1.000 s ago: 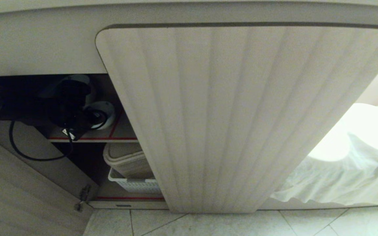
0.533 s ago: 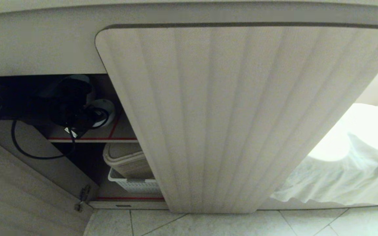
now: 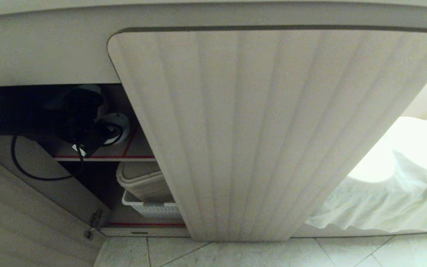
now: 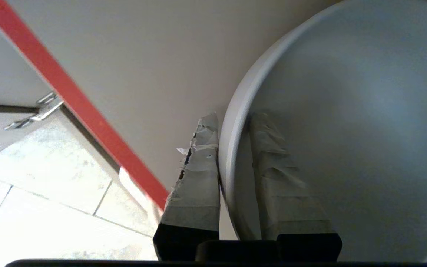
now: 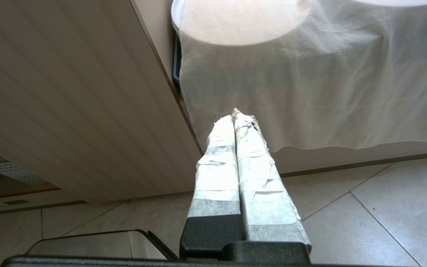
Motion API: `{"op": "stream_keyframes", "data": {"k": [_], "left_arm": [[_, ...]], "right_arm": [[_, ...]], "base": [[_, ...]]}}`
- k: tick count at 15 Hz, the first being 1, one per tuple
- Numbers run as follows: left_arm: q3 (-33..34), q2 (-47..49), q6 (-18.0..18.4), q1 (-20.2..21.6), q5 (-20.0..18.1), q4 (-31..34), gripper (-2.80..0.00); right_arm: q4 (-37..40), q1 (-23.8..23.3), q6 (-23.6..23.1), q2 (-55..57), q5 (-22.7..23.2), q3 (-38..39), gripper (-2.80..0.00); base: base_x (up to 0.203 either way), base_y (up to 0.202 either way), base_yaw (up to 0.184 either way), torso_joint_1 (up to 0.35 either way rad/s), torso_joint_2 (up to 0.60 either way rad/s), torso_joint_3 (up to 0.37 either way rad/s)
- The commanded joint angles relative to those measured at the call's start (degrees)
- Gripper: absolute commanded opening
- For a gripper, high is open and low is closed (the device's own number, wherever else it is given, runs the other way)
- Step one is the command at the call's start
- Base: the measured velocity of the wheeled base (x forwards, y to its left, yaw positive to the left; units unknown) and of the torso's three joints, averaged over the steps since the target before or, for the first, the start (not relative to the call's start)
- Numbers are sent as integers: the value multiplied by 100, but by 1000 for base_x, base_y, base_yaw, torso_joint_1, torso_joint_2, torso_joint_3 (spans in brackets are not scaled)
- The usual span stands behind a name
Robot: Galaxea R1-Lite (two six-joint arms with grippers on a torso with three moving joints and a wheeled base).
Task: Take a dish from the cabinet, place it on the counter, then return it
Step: Take the bowl from the cabinet
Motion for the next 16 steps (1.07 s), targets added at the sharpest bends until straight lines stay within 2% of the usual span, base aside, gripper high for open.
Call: {"op": "stream_keyframes", "data": {"k": [1, 7, 12, 16], "left_arm": [[69, -79, -33, 3, 6, 14, -280], [247, -325, -80, -15, 6, 295, -280], [541, -523, -96, -108, -7, 295, -280], [760, -694, -244, -230, 6, 295, -280]], "right_arm": [[-2, 2, 5, -2, -2, 1, -280], [-2, 2, 5, -2, -2, 1, -280], [-2, 2, 5, -2, -2, 1, -280], [-2, 2, 5, -2, -2, 1, -280]], "base": [[0, 0, 0, 0, 0, 0], [0, 0, 0, 0, 0, 0], [0, 0, 0, 0, 0, 0], [0, 0, 0, 0, 0, 0]]}}
